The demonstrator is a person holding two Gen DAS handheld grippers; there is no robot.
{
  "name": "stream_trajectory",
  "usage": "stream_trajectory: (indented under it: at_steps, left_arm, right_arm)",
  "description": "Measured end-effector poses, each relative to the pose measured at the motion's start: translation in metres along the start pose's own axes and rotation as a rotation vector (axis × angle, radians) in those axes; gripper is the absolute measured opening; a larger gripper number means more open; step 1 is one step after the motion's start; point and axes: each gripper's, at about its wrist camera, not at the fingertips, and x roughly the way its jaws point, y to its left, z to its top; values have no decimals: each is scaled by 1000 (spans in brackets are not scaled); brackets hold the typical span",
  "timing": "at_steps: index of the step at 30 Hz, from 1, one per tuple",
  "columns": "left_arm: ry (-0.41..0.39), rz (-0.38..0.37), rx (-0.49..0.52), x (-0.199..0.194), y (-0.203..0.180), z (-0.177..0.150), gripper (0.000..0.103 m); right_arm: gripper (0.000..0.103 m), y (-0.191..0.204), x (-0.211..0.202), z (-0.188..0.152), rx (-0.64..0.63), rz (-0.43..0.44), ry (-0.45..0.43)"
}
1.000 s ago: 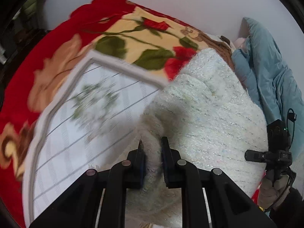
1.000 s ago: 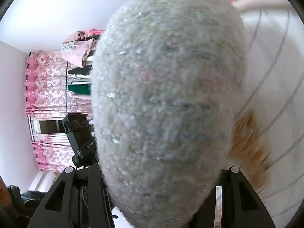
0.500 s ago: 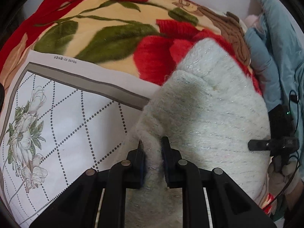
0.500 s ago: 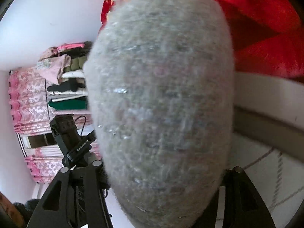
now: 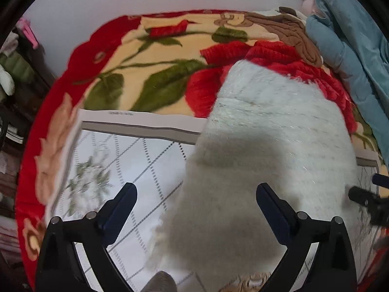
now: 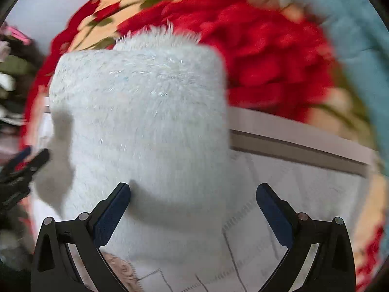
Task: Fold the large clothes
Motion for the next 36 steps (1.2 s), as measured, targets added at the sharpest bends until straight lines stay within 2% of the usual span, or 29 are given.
stream_trajectory:
  at_steps: [2,3,4,5,10,11,16,18,26,31,36]
  left_arm:
    - [-17,-5,3,-19,0,-5,102]
    - [-20,-3,6,-26,-2,-5,103]
    - [-27,0,7,-37,-2,-8,103]
    - [-38,-7,8,-53,-1,-12,103]
    - [-73,-32,7,-124,6,-28,103]
    - [-78,-38,8,-134,6,-30,103]
    - [-127,-71,29,-221,13,-50,103]
    - [-149,-77,51,-261,15,-59,103]
    - [-219,-90,58,-398,29,-95,103]
    - [-262,-76,40,-468,38,-115,103]
    - [-269,-88,38,-516,41,-135,103]
  right_arm:
    - [103,18,-27,-24,19,-77,-37]
    - [103,48,-45,-32,28,-106,-49]
    - [103,56,-59,-47,42,-130,-65]
    - [103,60,-80,-44,59,-149,-75]
    - [103,64,-154,-76,127,-209,-115]
    - [103,52,-155,-54,137,-216,-122]
    - [103,58,-264,-77,176,-258,-185]
    - [103,68,-317,-97,186,-283,-232]
    - [103,107,-489,-171,210,-306,-352]
    - [103,121,-574,-208,190,-307,-429]
    - [103,129,-631,-240,175,-297,-455]
